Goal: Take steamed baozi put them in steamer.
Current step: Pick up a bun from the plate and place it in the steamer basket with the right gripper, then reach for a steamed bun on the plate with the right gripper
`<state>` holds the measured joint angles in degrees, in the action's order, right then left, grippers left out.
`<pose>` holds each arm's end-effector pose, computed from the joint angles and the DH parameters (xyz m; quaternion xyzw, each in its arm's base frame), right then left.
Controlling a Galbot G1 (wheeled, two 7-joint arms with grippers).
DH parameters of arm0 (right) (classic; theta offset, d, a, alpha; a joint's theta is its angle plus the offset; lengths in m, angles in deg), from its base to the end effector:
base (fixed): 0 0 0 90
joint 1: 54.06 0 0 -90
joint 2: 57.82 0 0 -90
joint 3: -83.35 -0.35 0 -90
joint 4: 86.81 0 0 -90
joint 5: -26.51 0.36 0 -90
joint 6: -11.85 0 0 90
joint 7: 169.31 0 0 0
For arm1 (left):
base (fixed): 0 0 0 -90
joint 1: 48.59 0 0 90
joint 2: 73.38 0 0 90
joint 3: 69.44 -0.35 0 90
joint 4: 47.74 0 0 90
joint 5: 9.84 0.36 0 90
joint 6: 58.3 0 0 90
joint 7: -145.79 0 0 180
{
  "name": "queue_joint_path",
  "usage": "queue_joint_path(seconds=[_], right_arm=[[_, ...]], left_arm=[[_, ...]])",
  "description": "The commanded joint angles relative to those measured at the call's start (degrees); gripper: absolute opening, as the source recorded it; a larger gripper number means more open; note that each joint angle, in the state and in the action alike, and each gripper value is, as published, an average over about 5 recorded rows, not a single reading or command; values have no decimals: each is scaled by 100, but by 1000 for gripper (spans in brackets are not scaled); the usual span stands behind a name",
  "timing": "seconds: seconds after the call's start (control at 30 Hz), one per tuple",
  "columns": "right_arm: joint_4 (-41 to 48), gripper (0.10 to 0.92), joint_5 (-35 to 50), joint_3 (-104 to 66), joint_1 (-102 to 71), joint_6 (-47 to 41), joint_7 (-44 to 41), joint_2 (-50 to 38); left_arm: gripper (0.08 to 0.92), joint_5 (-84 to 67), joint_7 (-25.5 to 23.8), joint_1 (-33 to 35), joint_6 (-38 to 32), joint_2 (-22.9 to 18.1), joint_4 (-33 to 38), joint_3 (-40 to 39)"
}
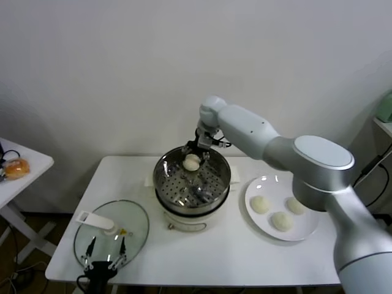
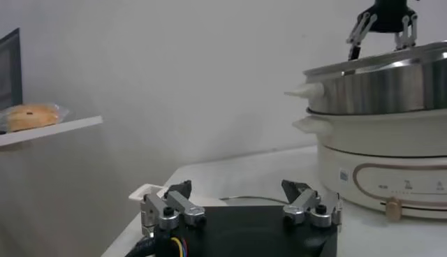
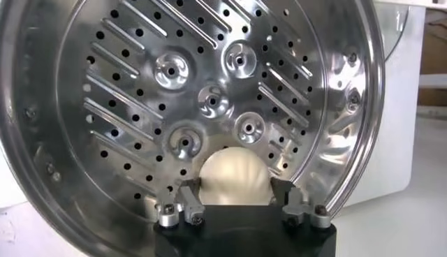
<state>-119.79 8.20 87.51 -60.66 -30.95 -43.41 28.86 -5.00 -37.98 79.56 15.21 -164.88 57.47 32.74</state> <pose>0.6562 0.1574 -0.0902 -0.6476 0.1574 -0.7444 0.0407 0.1080 0.0666 -0.4122 0.0475 -0.9929 -0.0874 0.0646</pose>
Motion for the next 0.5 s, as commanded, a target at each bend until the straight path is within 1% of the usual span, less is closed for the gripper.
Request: queue_joint_path(seconds=[0.03,0.1,0.17,0.27,0.37,0.43,0.5], right_arm=[[-315,814,520,217,213,67,-143,-185],[-545,821,881,392,375,-51,-258,-365],[-808,822,1593,730,649,-330,-467,-612],[-1147,823,2894,1448,1209,-1025,-784,-1052],[-1378,823,3940,2125,1762,-1861,-950,-1512],[-1499,823,4298,2495,2039,-2387,-1046,-1873],[-1648,823,4412,2874,2254,-2866,-1056,-2245]], left_arm=[[823,33,-3,33,9,1,39,-35],[823,42,-3,46,14,2,59,-41],[823,47,-3,62,24,5,79,-43],[823,50,-2,81,40,14,98,-40],[823,52,-3,96,55,25,110,-40],[823,52,-3,103,62,33,116,-47],[823,51,-3,105,66,40,120,-54]])
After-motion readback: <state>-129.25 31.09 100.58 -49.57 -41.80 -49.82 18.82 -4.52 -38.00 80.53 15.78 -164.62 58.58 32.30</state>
